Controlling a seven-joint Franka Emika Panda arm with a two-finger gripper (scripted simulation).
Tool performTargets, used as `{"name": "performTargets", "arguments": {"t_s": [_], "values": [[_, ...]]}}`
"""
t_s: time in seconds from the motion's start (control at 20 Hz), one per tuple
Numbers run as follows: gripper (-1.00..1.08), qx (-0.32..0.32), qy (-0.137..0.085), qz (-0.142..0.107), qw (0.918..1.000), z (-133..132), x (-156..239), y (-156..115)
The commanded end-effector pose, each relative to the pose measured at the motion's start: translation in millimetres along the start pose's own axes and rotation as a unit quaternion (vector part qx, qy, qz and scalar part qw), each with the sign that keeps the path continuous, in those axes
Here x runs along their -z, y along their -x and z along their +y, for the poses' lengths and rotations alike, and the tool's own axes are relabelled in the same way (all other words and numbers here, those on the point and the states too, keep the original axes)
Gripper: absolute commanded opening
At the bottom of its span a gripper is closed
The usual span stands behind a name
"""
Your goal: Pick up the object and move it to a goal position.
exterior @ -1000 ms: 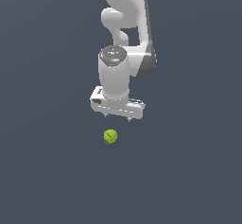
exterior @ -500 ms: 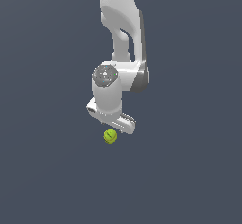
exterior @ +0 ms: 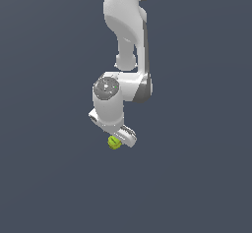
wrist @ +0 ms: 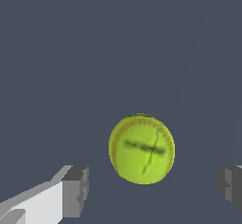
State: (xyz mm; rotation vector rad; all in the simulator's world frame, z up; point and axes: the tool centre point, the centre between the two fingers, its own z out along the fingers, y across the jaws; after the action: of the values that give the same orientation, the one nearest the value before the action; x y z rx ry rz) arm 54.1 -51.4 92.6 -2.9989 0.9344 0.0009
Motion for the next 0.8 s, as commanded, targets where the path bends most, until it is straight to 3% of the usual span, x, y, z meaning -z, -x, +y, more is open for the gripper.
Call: {"name": "performTargets", "arguments": {"t_s": [0.0, 0.75], "values": [[1.0, -0.004, 0.0, 0.0, 1.0, 0, -1, -1], [1.0, -0.004, 0.0, 0.0, 1.0, 1, -50, 0]]}}
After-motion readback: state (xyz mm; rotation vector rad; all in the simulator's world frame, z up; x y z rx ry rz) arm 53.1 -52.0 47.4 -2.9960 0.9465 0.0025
